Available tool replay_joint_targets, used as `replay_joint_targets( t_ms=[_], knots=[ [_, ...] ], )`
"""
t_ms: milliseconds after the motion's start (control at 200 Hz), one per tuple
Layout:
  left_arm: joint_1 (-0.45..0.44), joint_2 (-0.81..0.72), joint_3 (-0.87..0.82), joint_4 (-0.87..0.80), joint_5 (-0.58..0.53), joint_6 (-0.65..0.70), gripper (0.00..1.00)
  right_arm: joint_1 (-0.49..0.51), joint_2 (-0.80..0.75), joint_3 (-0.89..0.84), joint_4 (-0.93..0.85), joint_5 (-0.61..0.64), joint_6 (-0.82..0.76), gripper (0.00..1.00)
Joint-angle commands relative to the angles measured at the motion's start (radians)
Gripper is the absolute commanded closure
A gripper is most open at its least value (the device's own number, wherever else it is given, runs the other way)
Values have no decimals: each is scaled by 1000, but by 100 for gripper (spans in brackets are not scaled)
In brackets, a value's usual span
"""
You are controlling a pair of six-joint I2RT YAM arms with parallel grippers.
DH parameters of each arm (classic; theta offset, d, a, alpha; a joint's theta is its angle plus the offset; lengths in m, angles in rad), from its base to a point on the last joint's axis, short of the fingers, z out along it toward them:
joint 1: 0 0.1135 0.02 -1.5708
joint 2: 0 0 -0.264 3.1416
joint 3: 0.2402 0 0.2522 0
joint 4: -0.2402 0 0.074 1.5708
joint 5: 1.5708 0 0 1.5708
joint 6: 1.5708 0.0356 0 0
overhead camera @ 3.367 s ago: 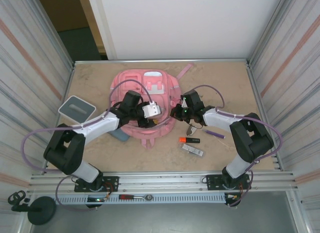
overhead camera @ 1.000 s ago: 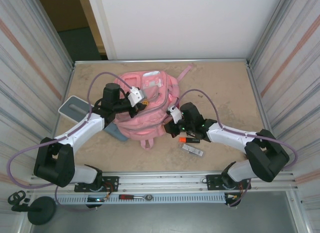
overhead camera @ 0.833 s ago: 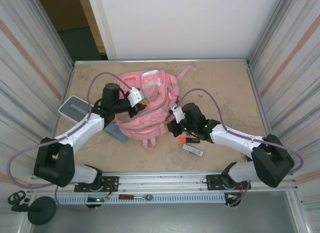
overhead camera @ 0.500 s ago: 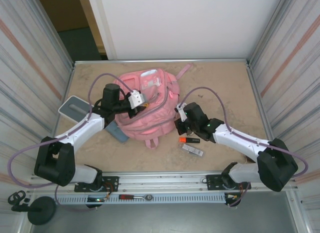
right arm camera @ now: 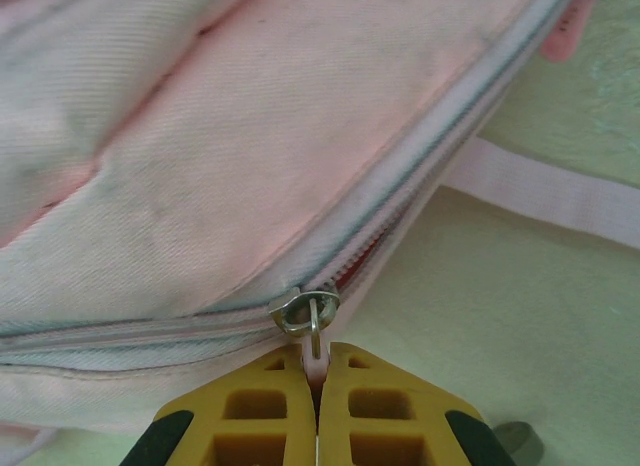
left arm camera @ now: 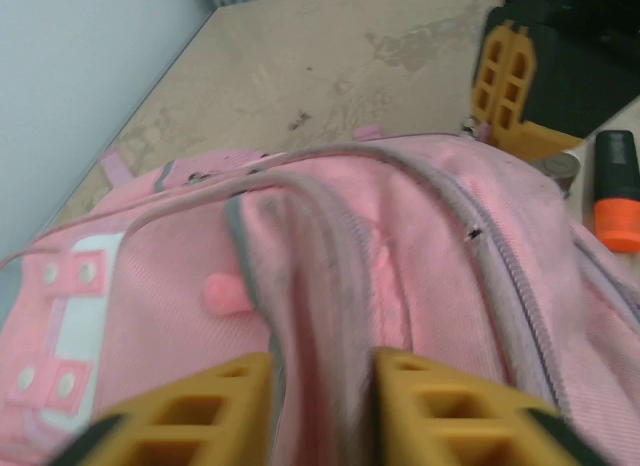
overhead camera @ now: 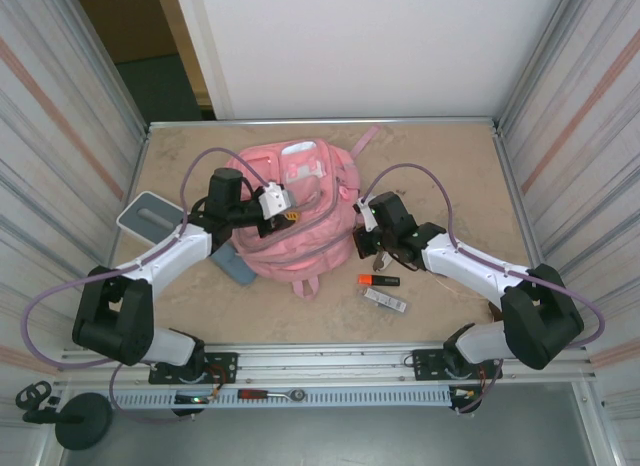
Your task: Pack the student bag
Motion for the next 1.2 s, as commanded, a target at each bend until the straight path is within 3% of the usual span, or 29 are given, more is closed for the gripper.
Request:
replay_joint_targets(
  t_ms=[0, 170, 255, 426, 646, 781, 982, 1192],
  knots=[
    [-39, -86, 2, -26, -87, -27, 47, 8, -33, 14, 74, -92, 6, 100],
    [-164, -280, -143, 0, -295, -65, 26, 27, -72, 19, 90, -130, 42, 100],
    [-265, -354, -207, -7, -404, -40, 22, 32, -85, 20, 95, -144, 58, 100],
    [-430, -355, -270, 3, -584, 0, 26, 44, -96, 28, 108, -155, 77, 100],
    [-441, -230, -255, 60, -769, 42, 42, 70, -104, 36, 98, -143, 80, 100],
    [-430, -200, -257, 104, -768, 53, 56, 69, -105, 26, 76, -123, 65, 100],
    [-339, -226, -288, 66, -682, 45, 100, 51, -88, 23, 11, -29, 10, 100],
    [-250, -338, -341, 87, -520, 62, 100, -41, -5, 40, -32, 88, 15, 100]
  ],
)
